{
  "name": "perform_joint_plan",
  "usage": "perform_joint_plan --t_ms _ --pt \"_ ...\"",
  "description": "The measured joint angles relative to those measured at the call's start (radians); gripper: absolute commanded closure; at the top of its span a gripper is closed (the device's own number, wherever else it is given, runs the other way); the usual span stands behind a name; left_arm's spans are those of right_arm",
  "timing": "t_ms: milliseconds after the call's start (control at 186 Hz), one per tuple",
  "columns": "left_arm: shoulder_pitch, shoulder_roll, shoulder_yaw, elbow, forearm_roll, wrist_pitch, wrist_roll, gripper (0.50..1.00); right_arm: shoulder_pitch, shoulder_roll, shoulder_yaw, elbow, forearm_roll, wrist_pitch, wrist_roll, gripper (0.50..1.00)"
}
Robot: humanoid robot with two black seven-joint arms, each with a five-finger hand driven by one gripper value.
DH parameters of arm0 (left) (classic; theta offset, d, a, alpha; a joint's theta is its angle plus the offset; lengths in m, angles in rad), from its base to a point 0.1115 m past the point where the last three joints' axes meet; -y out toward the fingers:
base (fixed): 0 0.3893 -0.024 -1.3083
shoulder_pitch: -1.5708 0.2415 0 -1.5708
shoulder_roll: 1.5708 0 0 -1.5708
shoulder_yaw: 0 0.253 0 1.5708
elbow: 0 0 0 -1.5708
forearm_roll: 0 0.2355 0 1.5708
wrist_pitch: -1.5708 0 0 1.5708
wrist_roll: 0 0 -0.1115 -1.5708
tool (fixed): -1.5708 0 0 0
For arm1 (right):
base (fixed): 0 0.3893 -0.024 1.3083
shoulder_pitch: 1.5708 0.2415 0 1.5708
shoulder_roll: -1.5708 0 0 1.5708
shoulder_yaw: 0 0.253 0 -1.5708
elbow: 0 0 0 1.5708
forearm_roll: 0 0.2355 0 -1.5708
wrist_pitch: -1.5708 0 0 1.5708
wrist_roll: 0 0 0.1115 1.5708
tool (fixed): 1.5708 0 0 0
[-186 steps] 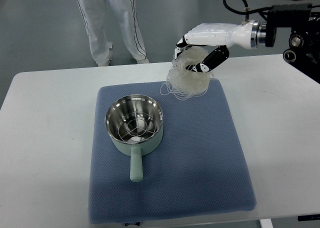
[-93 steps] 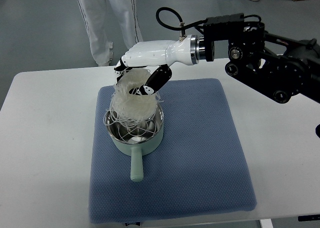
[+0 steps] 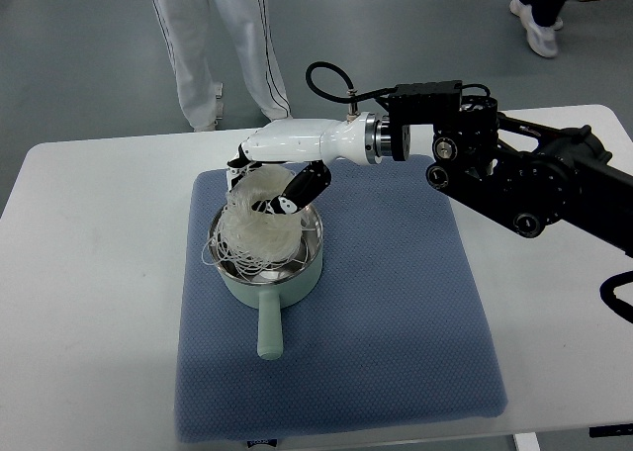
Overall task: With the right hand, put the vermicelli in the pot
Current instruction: 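Lower the vermicelli into the steel pot and open the right hand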
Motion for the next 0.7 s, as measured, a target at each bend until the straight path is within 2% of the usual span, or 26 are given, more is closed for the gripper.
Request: perform_joint_plan --t_ms 419,446,548,639,698 --pt "0.0 0.0 -0.001 0.0 0.0 0.0 0.0 0.5 -0.027 0.015 0.001 -0.005 0.005 -0.032 -0.014 1.0" --pt "0.0 0.0 -0.001 0.0 0.0 0.0 0.0 0.5 -0.027 0.015 0.001 -0.005 0.006 -0.032 -0.014 0.965" --pt "0.0 0.0 -0.001 0.0 0.0 0.0 0.0 0.5 -0.028 0.016 0.002 -0.005 0.009 -0.033 -0.014 0.885" --pt "0.0 0.0 -0.001 0.0 0.0 0.0 0.0 0.5 -0.029 0.019 0.003 -0.005 0.013 -0.034 -0.014 0.695" --pt "0.0 0.0 -0.001 0.0 0.0 0.0 0.0 0.5 -0.029 0.019 0.005 -0.005 0.015 -0.036 -0.014 0.638"
